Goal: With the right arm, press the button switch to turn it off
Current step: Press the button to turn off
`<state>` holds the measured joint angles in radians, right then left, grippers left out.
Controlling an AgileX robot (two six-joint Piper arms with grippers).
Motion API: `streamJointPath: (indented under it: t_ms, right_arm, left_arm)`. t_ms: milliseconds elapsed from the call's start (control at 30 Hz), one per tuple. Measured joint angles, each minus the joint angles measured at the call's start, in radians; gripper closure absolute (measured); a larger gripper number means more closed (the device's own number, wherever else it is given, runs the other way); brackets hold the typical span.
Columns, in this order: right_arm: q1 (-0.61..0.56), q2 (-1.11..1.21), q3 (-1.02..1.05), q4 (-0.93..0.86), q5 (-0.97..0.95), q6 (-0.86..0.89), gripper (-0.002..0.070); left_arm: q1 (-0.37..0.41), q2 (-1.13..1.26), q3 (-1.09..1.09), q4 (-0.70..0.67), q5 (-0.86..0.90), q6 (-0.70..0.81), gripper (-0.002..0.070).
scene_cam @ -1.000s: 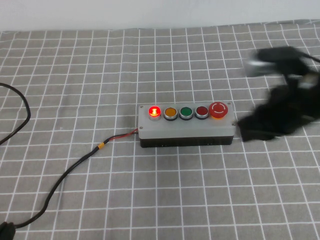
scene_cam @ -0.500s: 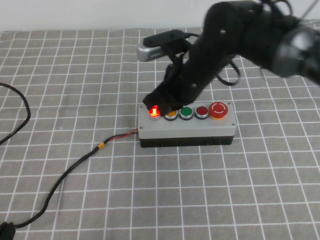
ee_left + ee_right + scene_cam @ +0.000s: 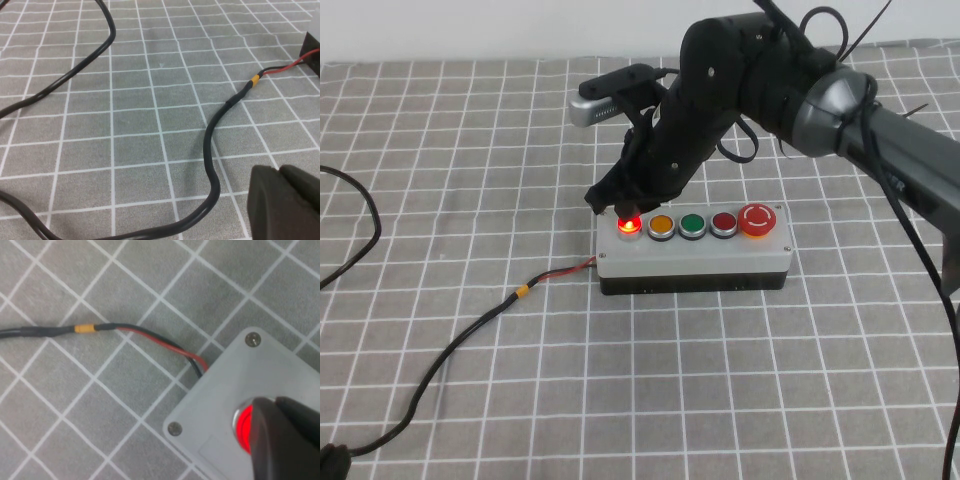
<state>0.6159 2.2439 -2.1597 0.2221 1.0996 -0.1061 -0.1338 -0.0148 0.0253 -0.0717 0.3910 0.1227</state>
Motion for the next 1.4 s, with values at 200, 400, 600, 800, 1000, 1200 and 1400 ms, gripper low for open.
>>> streamJointPath:
  t_ms: [200,400,600,800,1000,1200,1400]
  right_arm:
    - [0.0,0.007,0.0,-0.002,0.004,0.0,0.0693]
    - [0.0,0.011,-0.009,-0.005,0.017,0.0,0.0693]
    - [0.0,0.013,-0.011,-0.01,0.032,0.0,0.0693]
    - [0.0,0.028,-0.019,-0.01,0.046,-0.001,0.0693]
    - [0.0,0.033,-0.024,0.006,0.046,-0.001,0.0693]
    - [0.0,0.023,-0.028,0.003,0.042,-0.001,0.0693]
    - [0.0,-0.066,-0.006,-0.048,0.074,-0.001,0.0693]
  left_arm:
    - [0.0,0.0,0.0,0.0,0.0,0.0,0.0678]
    - [0.0,0.0,0.0,0.0,0.0,0.0,0.0678]
    - [0.0,0.0,0.0,0.0,0.0,0.0,0.0678]
    - [0.0,0.0,0.0,0.0,0.0,0.0,0.0678]
    - [0.0,0.0,0.0,0.0,0.0,0.0,0.0678]
    - [0.0,0.0,0.0,0.0,0.0,0.0,0.0678]
    - [0.0,0.0,0.0,0.0,0.0,0.0,0.0678]
